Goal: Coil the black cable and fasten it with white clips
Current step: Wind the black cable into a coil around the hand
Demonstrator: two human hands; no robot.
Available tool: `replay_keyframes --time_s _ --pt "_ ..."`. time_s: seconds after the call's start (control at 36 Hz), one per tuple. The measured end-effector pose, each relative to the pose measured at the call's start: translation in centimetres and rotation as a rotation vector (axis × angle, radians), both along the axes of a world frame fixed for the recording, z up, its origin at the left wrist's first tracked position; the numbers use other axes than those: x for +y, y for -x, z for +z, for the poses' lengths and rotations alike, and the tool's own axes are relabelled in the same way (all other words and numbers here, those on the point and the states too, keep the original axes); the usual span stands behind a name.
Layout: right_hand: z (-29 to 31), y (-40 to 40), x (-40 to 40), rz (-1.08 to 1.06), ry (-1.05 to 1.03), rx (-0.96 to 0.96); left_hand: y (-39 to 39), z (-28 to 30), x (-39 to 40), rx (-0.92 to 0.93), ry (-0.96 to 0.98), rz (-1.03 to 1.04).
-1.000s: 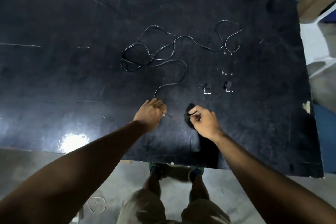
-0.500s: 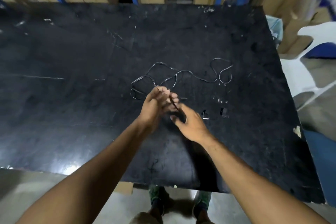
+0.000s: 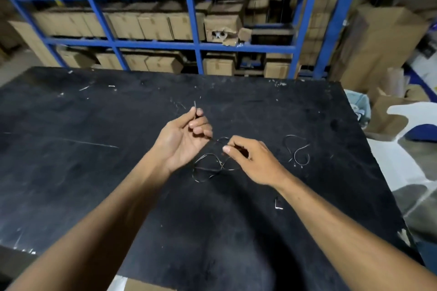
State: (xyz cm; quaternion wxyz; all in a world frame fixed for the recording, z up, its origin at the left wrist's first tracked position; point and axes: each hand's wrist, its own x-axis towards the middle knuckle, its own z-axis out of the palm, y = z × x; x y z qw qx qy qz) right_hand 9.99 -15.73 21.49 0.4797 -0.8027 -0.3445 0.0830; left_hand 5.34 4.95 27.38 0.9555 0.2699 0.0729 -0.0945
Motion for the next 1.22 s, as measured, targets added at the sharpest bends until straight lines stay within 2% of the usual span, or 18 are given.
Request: replay_keyframes --time_s 0.08,0.22,0.39,0.64,0.89,1.03,1.22 --pt "1.6 -0.2 0.9 0.05 0.013 0.046 0.3 2.1 0.7 -0.101 -0.069 -0.016" --pt "2.5 -0.5 0.9 0.129 -0.106 0.24 0.6 5.6 1.8 -0.27 -0.012 -0.021" --pt "1.7 -1.6 -0.6 0.1 -0.092 0.274 0.3 6.8 2.5 -0.349 -0.149 -0.035" --pt "0.9 -3.5 -2.9 -0.009 -0.015 0.16 -1.5 4.7 1.1 -0.296 -0.363 0.04" --pt "-0.8 -3.3 -4.0 -0.027 0.013 0.236 -2.8 3.1 -1.5 -0.264 -0.284 0.053" --pt "-1.7 -3.0 -4.2 0.004 0.011 0.315 -2.9 3.1 -2.3 -0.293 -0.253 -0.039" --pt "-1.2 -4.0 -4.8 -0.016 0.005 0.358 -2.4 3.3 -2.3 -0.247 -0.337 -0.202"
